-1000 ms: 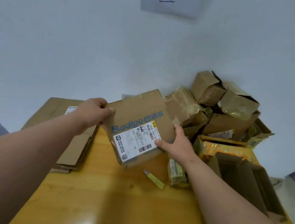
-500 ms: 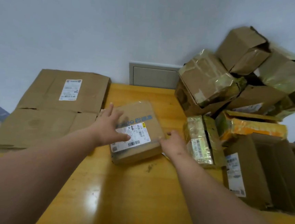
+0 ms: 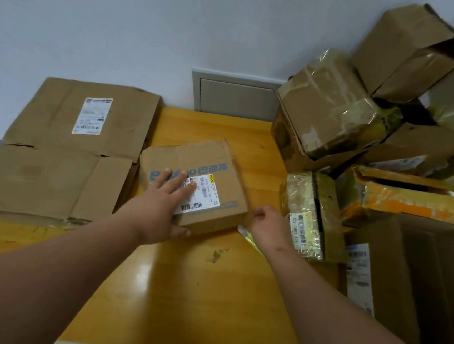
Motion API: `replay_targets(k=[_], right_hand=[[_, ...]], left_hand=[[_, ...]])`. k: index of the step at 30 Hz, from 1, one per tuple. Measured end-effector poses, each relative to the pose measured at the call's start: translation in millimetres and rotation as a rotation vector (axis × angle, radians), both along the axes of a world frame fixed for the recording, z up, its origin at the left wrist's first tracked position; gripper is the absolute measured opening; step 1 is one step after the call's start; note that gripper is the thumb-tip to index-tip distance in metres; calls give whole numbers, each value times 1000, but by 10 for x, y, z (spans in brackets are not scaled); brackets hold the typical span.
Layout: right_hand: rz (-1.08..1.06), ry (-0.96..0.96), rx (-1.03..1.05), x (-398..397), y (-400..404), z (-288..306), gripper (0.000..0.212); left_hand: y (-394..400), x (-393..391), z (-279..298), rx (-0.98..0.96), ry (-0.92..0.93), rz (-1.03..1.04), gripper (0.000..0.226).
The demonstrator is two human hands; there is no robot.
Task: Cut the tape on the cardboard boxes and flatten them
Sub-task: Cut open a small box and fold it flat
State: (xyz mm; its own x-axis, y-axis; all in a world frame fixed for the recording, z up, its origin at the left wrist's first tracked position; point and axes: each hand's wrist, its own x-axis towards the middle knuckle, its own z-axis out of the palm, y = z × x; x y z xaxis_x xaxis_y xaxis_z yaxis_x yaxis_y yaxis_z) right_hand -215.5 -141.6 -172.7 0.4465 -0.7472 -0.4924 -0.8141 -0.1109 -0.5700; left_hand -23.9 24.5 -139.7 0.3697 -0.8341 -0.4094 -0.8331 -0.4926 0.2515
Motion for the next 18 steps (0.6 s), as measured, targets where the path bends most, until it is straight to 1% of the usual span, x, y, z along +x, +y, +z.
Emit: replay_targets(k=[3,5,8,12,14,15,16,17,18], right_hand=[[230,166,-61,-135,39,-157,44],[384,270,-130,-213,111,-267,45],[443,309,-228,-270,155,-361,42],[385,282,-175,-233,141,-372,34],[208,181,-92,-175,105,-333,31],[104,108,-55,-134,75,-298,30],[20,36,-35,-87,42,-252,31],[-31,-25,-40,-36,0,-205,33],[-50,-65,-72,16,-45,-154,32]], left_hand=[[-91,147,113,-46,86,42,103],[-160,243,219,-93,153,106,94],[-276,406,398,-173,266,272,76],[-363,629,553,-253,430,446,59],[-372,719,599,-305,479,491,45],[-390,740,632,-324,469,506,36],[-409,758,645,-338,420,506,32],[-433,785,634,-335,306,465,35],[-465,806,611,-322,144,398,40]])
